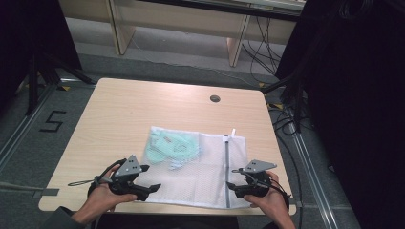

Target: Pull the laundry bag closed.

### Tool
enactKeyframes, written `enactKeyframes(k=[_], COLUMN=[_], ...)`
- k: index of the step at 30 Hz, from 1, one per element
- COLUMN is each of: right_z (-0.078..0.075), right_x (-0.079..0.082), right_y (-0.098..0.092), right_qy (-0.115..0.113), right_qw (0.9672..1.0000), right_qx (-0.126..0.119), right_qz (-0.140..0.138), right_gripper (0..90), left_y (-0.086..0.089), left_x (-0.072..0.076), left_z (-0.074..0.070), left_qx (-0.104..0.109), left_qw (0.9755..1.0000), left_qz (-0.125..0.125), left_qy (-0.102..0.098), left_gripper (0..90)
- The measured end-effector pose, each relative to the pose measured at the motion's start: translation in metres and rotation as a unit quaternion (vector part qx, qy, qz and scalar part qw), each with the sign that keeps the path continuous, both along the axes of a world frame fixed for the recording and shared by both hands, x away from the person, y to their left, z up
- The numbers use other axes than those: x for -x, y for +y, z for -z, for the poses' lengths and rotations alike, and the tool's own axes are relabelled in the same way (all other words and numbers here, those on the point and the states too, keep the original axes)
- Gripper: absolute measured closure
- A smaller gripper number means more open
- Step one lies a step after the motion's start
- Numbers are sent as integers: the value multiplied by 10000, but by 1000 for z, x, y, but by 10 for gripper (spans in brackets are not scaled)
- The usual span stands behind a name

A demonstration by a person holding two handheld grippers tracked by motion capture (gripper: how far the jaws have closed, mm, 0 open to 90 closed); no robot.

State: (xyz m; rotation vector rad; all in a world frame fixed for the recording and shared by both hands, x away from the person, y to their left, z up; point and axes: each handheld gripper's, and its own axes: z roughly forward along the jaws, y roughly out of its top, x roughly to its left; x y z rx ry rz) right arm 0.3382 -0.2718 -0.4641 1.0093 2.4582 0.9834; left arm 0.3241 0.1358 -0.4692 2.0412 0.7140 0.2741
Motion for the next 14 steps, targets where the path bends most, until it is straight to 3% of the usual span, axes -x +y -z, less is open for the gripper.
enactKeyframes(k=[1, 2, 4, 5, 7, 8, 9, 14], right_z=[-2, 0, 2, -1, -1, 1, -1, 0], right_x=[1, 2, 0, 0, 0, 0, 0, -1], right_y=[-1, 1, 2, 1, 1, 2, 1, 0], right_qy=[121, 148, -26, 130, 119, 57, 138, 123], right_qw=[9999, 9999, 10000, 9998, 9998, 10000, 9998, 9999], right_qx=[103, 5, 4, 107, 103, 52, 93, 58], right_qz=[-48, 26, -48, -98, -85, -41, -54, -49], right_gripper=[293, 293, 293, 293, 293, 292, 291, 290], left_y=[0, -1, -1, -1, -1, -1, 0, 0], left_x=[1, 1, 1, 1, 1, 1, 0, 0], left_z=[-1, 0, 0, 0, -1, -1, -1, -1], left_qx=[16, 60, 66, 60, 23, 16, -12, -36], left_qw=[9999, 9999, 9999, 9999, 9999, 10000, 10000, 10000], left_qz=[-40, -83, -94, -91, -53, -47, 5, -31], left_qy=[110, 40, 42, 51, 100, 61, -7, -35], left_gripper=[224, 223, 223, 223, 224, 223, 223, 224])
